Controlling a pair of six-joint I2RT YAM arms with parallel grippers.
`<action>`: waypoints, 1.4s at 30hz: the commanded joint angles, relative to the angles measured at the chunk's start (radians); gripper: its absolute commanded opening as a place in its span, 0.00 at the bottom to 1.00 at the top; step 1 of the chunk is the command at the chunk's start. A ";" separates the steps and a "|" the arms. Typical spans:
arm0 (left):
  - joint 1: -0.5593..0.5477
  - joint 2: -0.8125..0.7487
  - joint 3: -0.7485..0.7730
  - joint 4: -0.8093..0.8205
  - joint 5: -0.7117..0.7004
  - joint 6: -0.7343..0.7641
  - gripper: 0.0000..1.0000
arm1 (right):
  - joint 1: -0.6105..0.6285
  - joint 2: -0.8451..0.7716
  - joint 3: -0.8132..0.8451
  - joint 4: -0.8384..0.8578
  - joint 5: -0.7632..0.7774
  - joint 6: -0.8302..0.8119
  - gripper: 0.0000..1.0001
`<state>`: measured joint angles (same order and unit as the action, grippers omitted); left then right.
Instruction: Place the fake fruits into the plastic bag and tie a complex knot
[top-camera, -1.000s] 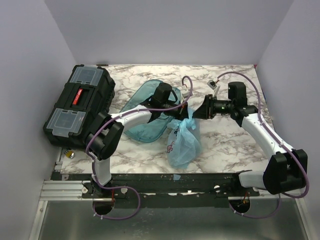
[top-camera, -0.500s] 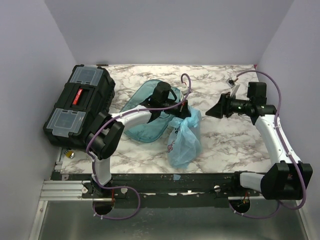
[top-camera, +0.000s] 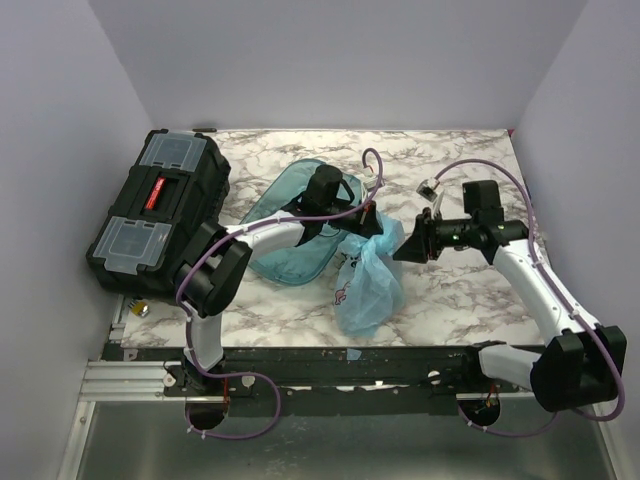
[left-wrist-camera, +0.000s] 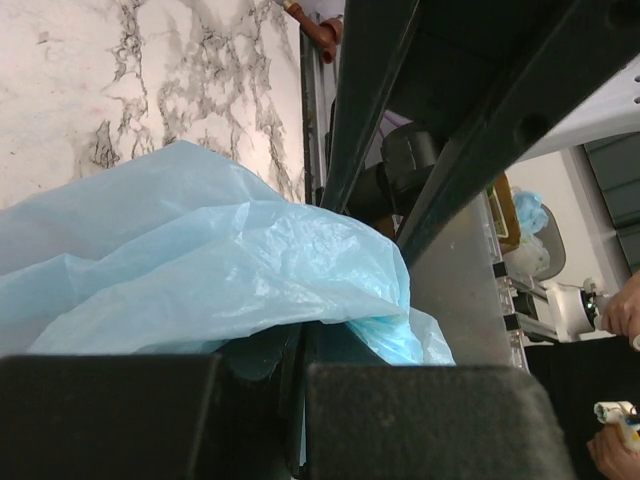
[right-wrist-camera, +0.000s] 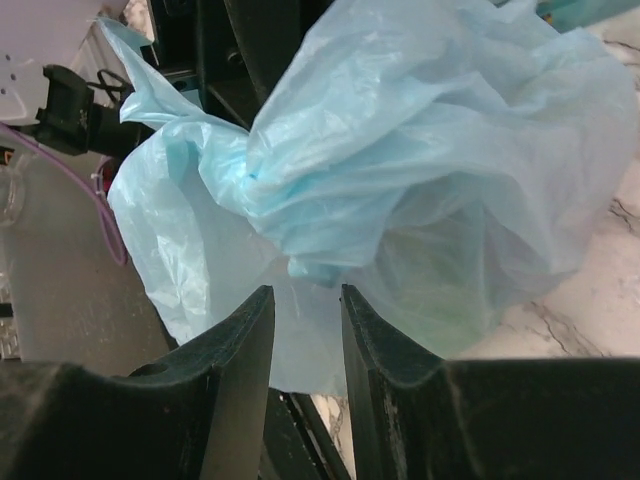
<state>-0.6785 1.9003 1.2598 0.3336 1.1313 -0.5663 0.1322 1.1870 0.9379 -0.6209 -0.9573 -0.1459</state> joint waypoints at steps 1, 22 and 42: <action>0.002 0.014 0.014 0.024 0.025 -0.003 0.00 | 0.058 0.036 -0.017 0.119 0.038 0.039 0.36; 0.008 0.023 0.029 -0.003 0.027 0.010 0.00 | 0.099 0.067 0.055 0.053 0.074 -0.084 0.33; 0.058 -0.078 -0.029 -0.100 -0.018 0.097 0.40 | 0.099 0.059 0.096 -0.043 0.101 -0.187 0.01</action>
<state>-0.6548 1.9121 1.2617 0.2932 1.1481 -0.5373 0.2276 1.2621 1.0012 -0.6319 -0.8749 -0.2985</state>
